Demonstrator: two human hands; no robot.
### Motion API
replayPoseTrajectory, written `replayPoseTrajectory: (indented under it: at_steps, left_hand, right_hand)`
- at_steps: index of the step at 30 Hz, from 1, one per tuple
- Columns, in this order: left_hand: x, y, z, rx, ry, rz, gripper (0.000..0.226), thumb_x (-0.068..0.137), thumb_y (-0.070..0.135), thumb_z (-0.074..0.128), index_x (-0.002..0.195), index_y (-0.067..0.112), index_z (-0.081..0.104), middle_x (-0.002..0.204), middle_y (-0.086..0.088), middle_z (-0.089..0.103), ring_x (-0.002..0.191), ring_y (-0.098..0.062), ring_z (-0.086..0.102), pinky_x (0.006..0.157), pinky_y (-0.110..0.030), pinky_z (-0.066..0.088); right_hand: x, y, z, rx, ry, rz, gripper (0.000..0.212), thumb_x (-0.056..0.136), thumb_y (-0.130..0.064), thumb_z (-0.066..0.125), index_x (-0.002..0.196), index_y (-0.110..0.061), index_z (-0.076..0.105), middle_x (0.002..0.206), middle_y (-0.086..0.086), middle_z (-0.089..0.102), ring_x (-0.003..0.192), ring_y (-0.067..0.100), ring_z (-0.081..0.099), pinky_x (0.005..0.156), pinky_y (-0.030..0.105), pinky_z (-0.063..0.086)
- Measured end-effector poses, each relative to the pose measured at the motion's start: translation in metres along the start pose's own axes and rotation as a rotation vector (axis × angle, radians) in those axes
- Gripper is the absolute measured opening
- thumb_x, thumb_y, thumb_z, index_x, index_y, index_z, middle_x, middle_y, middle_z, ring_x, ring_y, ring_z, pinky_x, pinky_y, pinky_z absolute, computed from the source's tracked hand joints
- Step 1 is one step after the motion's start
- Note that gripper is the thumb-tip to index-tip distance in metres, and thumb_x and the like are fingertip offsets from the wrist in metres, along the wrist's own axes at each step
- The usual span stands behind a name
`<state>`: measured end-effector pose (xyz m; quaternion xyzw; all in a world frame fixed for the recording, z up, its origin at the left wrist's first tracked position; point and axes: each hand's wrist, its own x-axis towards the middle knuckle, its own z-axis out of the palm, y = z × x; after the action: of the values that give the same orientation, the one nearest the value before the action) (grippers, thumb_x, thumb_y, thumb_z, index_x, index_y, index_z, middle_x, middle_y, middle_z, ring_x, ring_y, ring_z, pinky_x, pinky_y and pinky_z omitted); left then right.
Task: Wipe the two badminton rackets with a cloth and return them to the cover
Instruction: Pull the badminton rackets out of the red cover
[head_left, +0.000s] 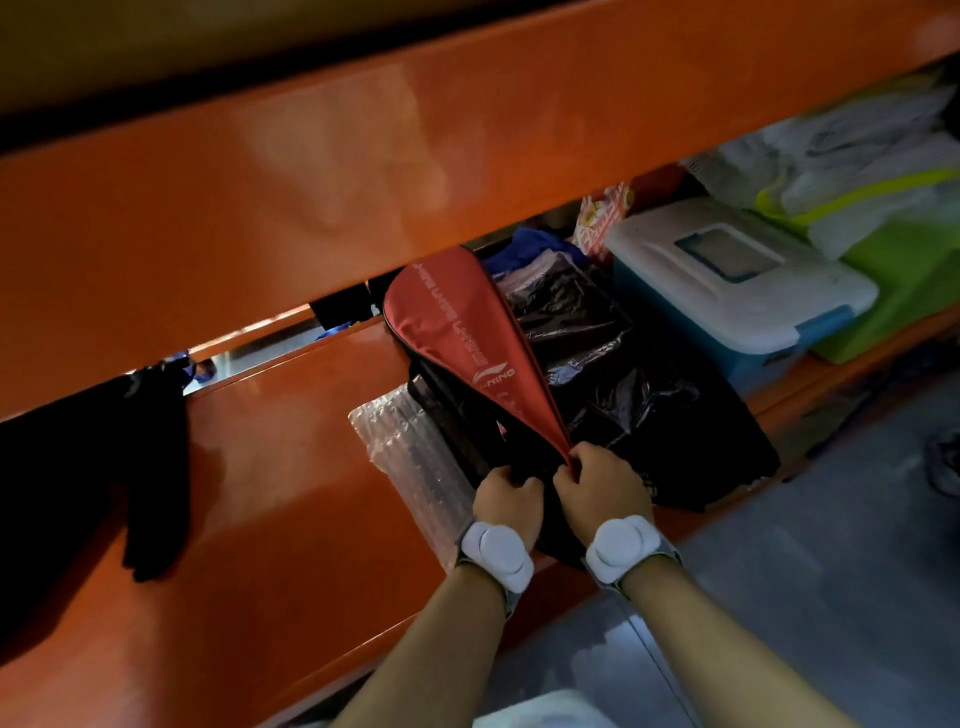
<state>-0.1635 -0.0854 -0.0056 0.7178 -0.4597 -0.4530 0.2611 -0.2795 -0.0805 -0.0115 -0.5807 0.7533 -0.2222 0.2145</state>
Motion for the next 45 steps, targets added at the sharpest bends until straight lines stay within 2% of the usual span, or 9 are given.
replayPoseTrajectory:
  at_steps: [3, 11, 16, 19, 25, 30, 35, 41, 45]
  left_hand:
    - [0.004, 0.007, 0.008, -0.003, -0.031, -0.103, 0.031, 0.092, 0.02, 0.055, 0.065, 0.014, 0.04, 0.058, -0.005, 0.038, 0.049, -0.02, 0.032, 0.051, -0.025, 0.026]
    - [0.013, 0.013, 0.002, -0.371, -0.163, -0.347, 0.016, 0.087, 0.018, 0.062, 0.083, 0.002, 0.063, 0.075, -0.016, 0.063, 0.068, -0.033, 0.064, 0.056, -0.033, 0.052]
    - [0.011, 0.01, 0.0, -0.518, -0.284, -0.382, 0.037, 0.095, 0.024, 0.057, 0.126, 0.003, 0.058, 0.122, -0.02, 0.063, 0.102, -0.037, 0.066, 0.074, -0.045, 0.055]
    - [0.017, 0.003, -0.007, -0.437, -0.281, -0.359, 0.042, 0.097, 0.023, 0.057, 0.134, 0.003, 0.053, 0.132, -0.021, 0.059, 0.1, -0.034, 0.063, 0.058, -0.035, 0.051]
    - [0.017, -0.017, -0.021, -0.517, -0.189, -0.247, 0.032, 0.083, 0.014, 0.075, 0.112, 0.002, 0.069, 0.107, -0.023, 0.072, 0.097, -0.042, 0.07, 0.09, -0.057, 0.055]
    - [0.022, -0.029, -0.03, -0.509, -0.122, -0.17, 0.019, 0.073, 0.017, 0.082, 0.09, 0.01, 0.077, 0.074, -0.005, 0.078, 0.069, -0.025, 0.076, 0.06, -0.03, 0.061]
    - [0.023, -0.037, -0.04, -0.373, -0.096, -0.033, 0.013, 0.078, 0.019, 0.076, 0.069, 0.027, 0.071, 0.059, 0.01, 0.072, 0.057, -0.011, 0.07, 0.048, -0.018, 0.054]
    - [0.02, -0.059, -0.084, -0.461, -0.183, -0.084, 0.016, 0.086, 0.026, 0.074, 0.098, 0.016, 0.071, 0.079, 0.0, 0.076, 0.07, -0.019, 0.074, 0.061, -0.025, 0.057]
    - [0.006, -0.076, -0.099, -0.542, -0.217, -0.145, 0.023, 0.088, 0.014, 0.073, 0.107, 0.002, 0.069, 0.091, -0.015, 0.074, 0.075, -0.029, 0.072, 0.069, -0.036, 0.057]
  right_hand:
    - [0.0, -0.002, 0.001, -0.034, -0.03, -0.003, 0.02, 0.094, -0.039, 0.048, 0.089, -0.02, 0.049, 0.097, 0.004, 0.059, 0.079, 0.029, 0.055, 0.064, 0.034, 0.039]
    - [-0.003, 0.001, 0.0, 0.055, 0.018, -0.006, 0.022, 0.092, -0.042, 0.048, 0.095, -0.021, 0.053, 0.1, 0.002, 0.061, 0.084, 0.027, 0.057, 0.066, 0.03, 0.037]
    - [-0.007, -0.002, 0.003, 0.068, 0.026, -0.012, 0.024, 0.089, -0.047, 0.049, 0.098, -0.025, 0.05, 0.11, 0.0, 0.048, 0.082, 0.03, 0.058, 0.065, 0.032, 0.04]
    - [-0.007, -0.003, 0.007, 0.02, -0.003, -0.024, 0.023, 0.087, -0.047, 0.05, 0.093, -0.025, 0.045, 0.11, 0.002, 0.041, 0.074, 0.033, 0.055, 0.062, 0.032, 0.04]
    - [-0.009, -0.016, 0.016, -0.064, 0.024, -0.07, 0.023, 0.085, -0.043, 0.054, 0.084, -0.023, 0.042, 0.107, 0.002, 0.035, 0.06, 0.029, 0.044, 0.056, 0.03, 0.037]
    - [-0.006, -0.024, 0.015, -0.109, 0.009, -0.091, 0.021, 0.082, -0.041, 0.058, 0.087, -0.021, 0.054, 0.11, 0.0, 0.035, 0.062, 0.026, 0.048, 0.056, 0.029, 0.038]
    - [-0.008, -0.022, 0.017, -0.196, 0.013, -0.072, 0.021, 0.079, -0.031, 0.063, 0.096, -0.02, 0.061, 0.117, 0.002, 0.037, 0.073, 0.025, 0.052, 0.059, 0.03, 0.043]
    - [-0.022, -0.01, 0.025, -0.093, 0.072, 0.016, 0.028, 0.078, -0.022, 0.067, 0.102, -0.009, 0.068, 0.122, 0.012, 0.042, 0.099, 0.037, 0.056, 0.078, 0.036, 0.052]
    - [-0.035, -0.024, 0.038, -0.364, 0.206, -0.138, 0.055, 0.063, -0.029, 0.073, 0.115, -0.014, 0.062, 0.14, 0.018, 0.043, 0.13, 0.042, 0.038, 0.102, 0.055, 0.039]
